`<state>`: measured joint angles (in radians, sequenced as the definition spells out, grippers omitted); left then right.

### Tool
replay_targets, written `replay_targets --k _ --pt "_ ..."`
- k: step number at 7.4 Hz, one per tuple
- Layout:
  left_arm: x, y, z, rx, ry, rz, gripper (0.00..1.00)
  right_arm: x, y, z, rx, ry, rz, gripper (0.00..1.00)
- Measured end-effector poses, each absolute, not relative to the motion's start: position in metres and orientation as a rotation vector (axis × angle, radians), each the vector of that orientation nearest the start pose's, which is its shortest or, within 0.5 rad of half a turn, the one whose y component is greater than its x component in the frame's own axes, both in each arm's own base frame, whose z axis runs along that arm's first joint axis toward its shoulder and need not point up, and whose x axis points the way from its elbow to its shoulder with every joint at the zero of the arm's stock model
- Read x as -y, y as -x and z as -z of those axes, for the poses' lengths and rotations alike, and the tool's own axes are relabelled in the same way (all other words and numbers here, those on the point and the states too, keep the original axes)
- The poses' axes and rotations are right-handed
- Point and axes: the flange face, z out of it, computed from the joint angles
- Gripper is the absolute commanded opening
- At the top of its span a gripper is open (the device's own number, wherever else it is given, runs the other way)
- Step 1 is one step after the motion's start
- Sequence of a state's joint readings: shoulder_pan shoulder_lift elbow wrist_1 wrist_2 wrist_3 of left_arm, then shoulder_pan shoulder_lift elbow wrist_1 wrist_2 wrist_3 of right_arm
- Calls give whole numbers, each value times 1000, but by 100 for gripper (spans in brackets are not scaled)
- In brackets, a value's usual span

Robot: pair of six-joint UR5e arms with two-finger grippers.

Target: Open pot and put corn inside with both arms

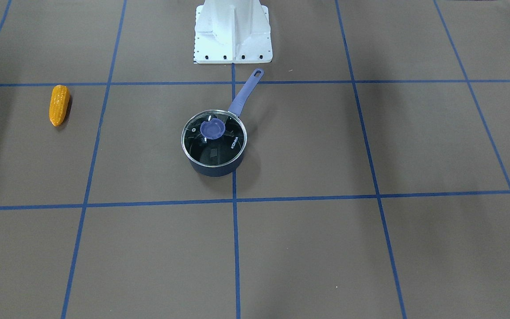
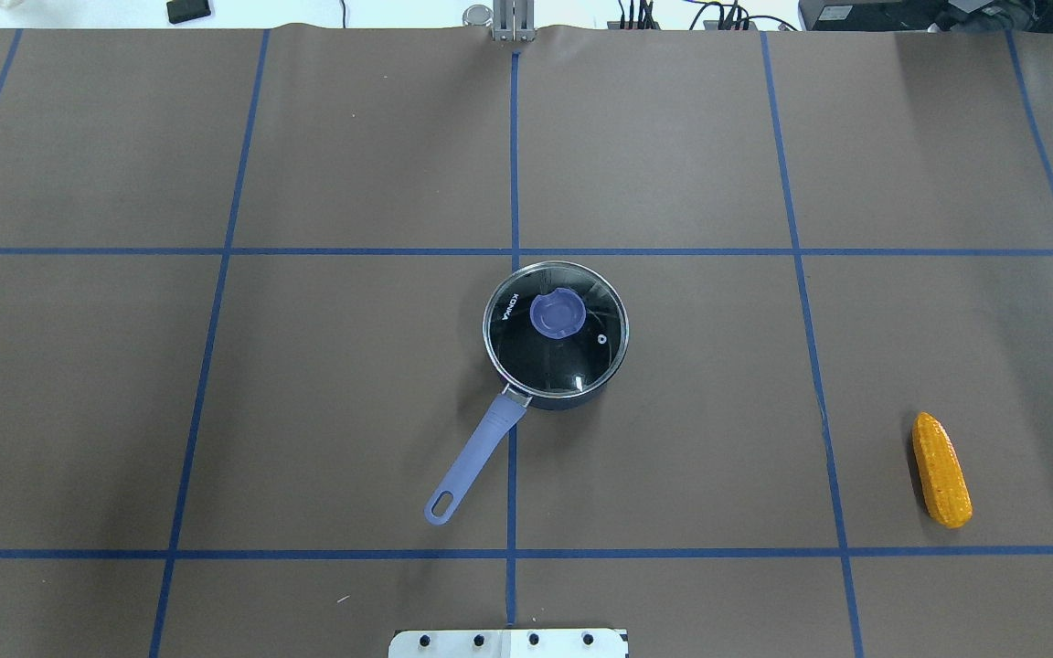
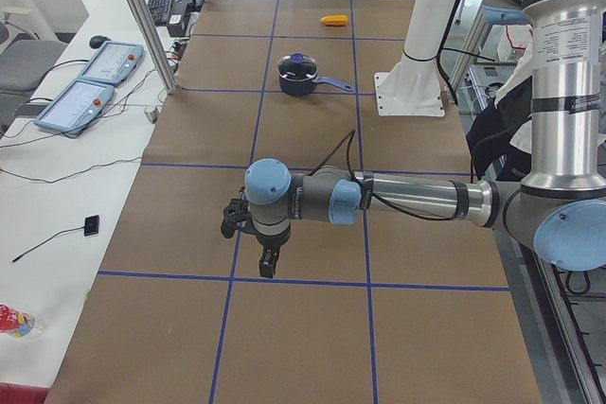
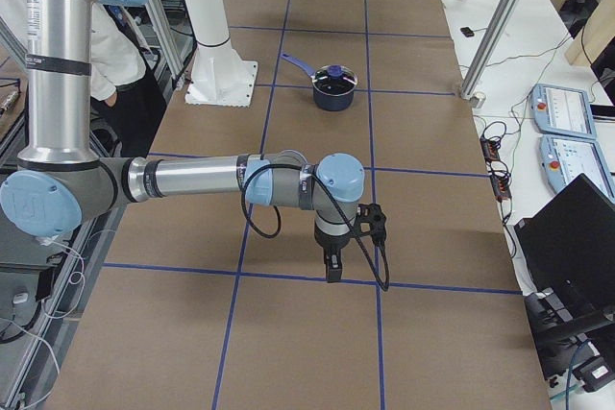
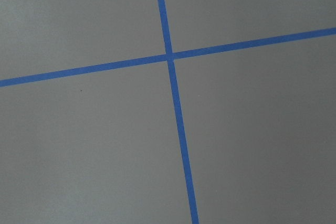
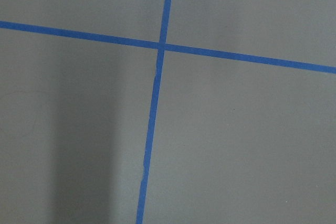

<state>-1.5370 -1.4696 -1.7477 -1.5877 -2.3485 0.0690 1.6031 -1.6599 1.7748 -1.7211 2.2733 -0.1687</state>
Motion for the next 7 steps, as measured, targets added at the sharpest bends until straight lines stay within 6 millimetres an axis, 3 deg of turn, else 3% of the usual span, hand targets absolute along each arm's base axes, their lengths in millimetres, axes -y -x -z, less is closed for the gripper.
replay_targets --k 5,7 --pt "457 47 -607 -777 -119 -144 99 446 -84 -617 706 -46 127 100" --pt "463 44 -587 -783 -157 -156 99 449 -83 -611 705 -61 131 100"
